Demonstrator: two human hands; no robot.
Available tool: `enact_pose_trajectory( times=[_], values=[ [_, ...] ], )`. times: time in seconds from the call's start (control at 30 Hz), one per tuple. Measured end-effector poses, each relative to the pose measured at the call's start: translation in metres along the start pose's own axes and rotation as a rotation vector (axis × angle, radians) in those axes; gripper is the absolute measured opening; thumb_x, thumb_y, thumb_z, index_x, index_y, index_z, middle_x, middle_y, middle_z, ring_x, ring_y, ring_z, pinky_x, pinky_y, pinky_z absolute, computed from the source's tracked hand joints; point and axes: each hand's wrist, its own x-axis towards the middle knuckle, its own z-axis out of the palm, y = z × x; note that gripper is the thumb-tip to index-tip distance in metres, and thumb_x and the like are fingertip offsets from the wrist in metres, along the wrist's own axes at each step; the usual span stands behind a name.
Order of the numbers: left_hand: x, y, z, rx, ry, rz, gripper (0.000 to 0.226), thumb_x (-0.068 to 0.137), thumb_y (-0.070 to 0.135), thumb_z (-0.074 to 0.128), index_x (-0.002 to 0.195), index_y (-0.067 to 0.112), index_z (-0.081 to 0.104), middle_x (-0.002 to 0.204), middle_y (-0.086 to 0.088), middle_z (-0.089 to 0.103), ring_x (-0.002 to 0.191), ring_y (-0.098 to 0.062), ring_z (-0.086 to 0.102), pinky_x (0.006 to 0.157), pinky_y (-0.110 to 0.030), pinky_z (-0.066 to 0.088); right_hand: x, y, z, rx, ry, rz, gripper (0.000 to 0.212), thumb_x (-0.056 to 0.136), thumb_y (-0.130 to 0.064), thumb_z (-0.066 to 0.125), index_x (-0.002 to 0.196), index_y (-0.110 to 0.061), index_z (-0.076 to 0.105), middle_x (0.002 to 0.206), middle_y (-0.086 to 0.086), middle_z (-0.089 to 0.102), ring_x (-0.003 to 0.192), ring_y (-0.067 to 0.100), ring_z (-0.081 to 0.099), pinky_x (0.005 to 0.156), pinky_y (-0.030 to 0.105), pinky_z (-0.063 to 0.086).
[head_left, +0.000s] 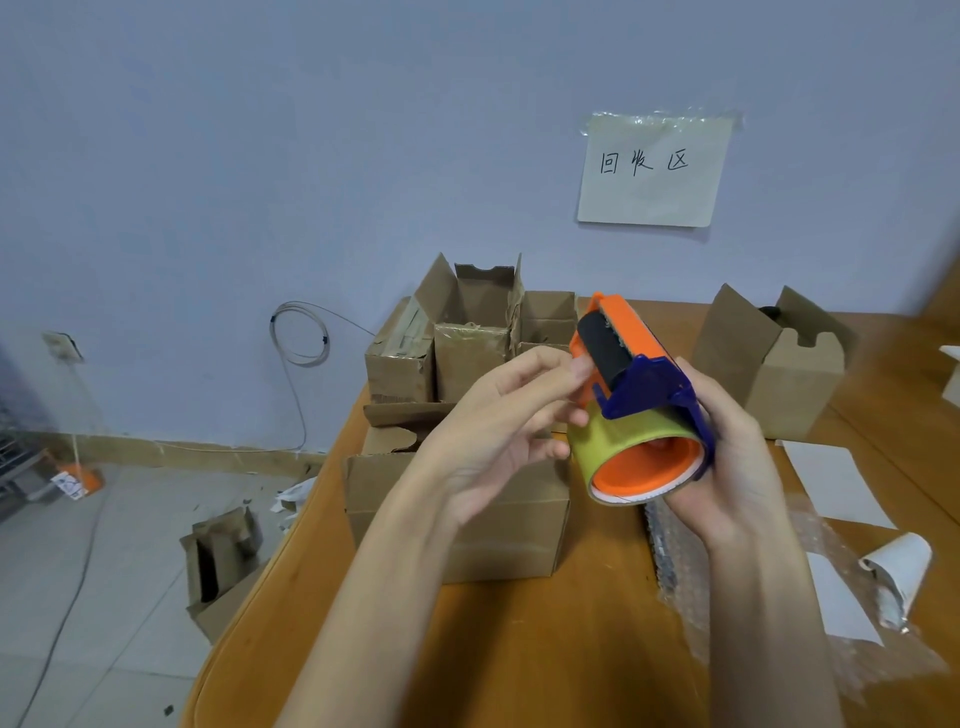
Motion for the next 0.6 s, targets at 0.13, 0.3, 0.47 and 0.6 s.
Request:
enact_pose_trajectory(
  times=[0.13,0.3,0.47,0.6],
  values=[
    [-0.002,-0.002,-0.003,0.023,0.046,0.028,0.010,0.081,0.024,0.065,0.072,0.025,0.062,0.094,-0.006,0.061,0.068,-0.007,0.057,0.049,-0.015,0.043,-0.002,-0.001,-0.001,-0.011,0.009,0.030,0.036,0.079,-0.033,0.059,0.107,-0.012,0.067,0.093,0.006,0.072,0.080,0.016,0.069,0.064,0.027,0.057],
    [-0.008,-0.004,-0.008,0.095,0.100,0.041,0.009,0.088,0.019,0.063,0.080,0.022,0.065,0.097,-0.006,0.064,0.071,-0.008,0.057,0.050,-0.016,0.044,-0.003,0.000,-0.001,-0.043,0.029,0.022,0.024,0.075,-0.031,0.062,0.088,-0.016,0.076,0.088,0.005,0.074,0.076,0.016,0.070,0.062,0.025,0.058],
    [-0.011,-0.004,-0.008,0.084,0.136,-0.002,0.003,0.092,0.017,0.059,0.094,0.015,0.060,0.098,-0.006,0.067,0.074,-0.009,0.060,0.048,-0.016,0.044,-0.002,0.001,-0.001,-0.130,-0.001,-0.049,0.020,0.076,-0.030,0.061,0.073,-0.020,0.078,0.085,0.004,0.073,0.073,0.014,0.069,0.061,0.023,0.057],
    [-0.014,-0.004,-0.010,-0.026,0.082,-0.029,0.015,0.088,0.019,0.060,0.100,0.013,0.054,0.102,-0.007,0.070,0.086,-0.015,0.067,0.053,-0.021,0.053,-0.001,0.002,-0.005,-0.241,0.001,-0.139,0.017,0.073,-0.031,0.071,0.082,-0.018,0.075,0.086,0.005,0.071,0.076,0.013,0.067,0.065,0.022,0.055]
  ],
)
